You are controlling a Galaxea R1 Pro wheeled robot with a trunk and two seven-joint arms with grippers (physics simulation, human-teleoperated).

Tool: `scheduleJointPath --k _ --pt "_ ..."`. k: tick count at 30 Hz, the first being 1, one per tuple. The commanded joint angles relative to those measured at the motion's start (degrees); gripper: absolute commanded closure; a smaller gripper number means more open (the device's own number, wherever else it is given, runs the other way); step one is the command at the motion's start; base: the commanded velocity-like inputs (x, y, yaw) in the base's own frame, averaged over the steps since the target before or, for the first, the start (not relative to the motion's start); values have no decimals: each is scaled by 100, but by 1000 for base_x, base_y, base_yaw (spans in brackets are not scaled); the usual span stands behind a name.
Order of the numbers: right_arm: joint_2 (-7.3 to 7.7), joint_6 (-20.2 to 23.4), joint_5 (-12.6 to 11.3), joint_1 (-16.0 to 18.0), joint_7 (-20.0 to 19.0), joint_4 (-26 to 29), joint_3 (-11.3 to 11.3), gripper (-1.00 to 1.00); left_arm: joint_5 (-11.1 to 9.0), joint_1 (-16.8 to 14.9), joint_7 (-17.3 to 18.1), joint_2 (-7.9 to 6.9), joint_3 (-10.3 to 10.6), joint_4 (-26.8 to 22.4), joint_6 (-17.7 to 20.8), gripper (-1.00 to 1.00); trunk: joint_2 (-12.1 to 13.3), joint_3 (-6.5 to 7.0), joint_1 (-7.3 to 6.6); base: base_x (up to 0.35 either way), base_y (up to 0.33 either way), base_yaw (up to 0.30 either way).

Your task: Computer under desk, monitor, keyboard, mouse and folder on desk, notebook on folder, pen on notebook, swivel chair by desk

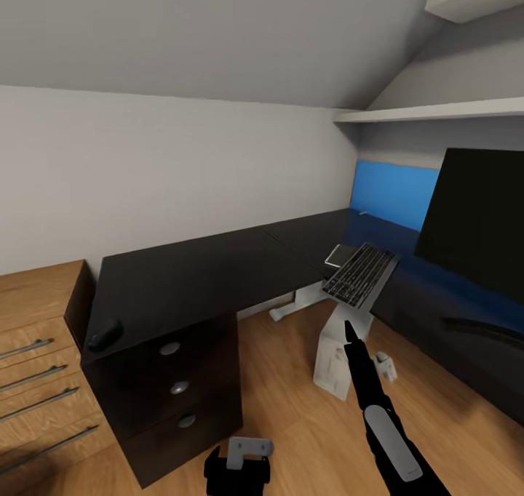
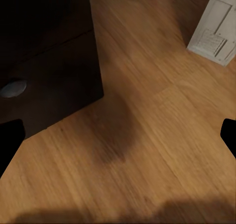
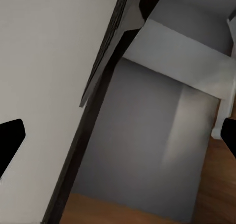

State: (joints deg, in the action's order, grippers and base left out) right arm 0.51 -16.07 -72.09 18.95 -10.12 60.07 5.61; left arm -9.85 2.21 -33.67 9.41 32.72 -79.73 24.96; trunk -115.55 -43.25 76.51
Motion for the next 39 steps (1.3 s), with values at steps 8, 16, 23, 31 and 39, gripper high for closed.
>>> scheduleJointPath --k 8,16,23,31,39 --pt "-178 -83 -414 4 -33 -12 6 -100 -52 -2 -43 0 6 -8 11 -100 -2 -4 0 36 -6 0" --pt "-283 -338 -519 4 -34 -13 7 -100 -52 -2 -41 0 6 -8 16 -100 -2 -4 0 6 -1 0" --pt "-377 -627 -536 4 -39 -8 17 -100 -52 -2 -43 0 6 -8 14 -100 -2 -4 0 1 0 0" --pt "-459 -985 -528 4 -34 -20 10 -100 -46 -2 -45 0 9 -8 11 -100 -2 -4 0 0 0 0" --pt "-465 -1247 -526 4 -34 -26 2 -100 -44 -2 -23 0 11 -8 3 -100 -2 -4 0 0 0 0"
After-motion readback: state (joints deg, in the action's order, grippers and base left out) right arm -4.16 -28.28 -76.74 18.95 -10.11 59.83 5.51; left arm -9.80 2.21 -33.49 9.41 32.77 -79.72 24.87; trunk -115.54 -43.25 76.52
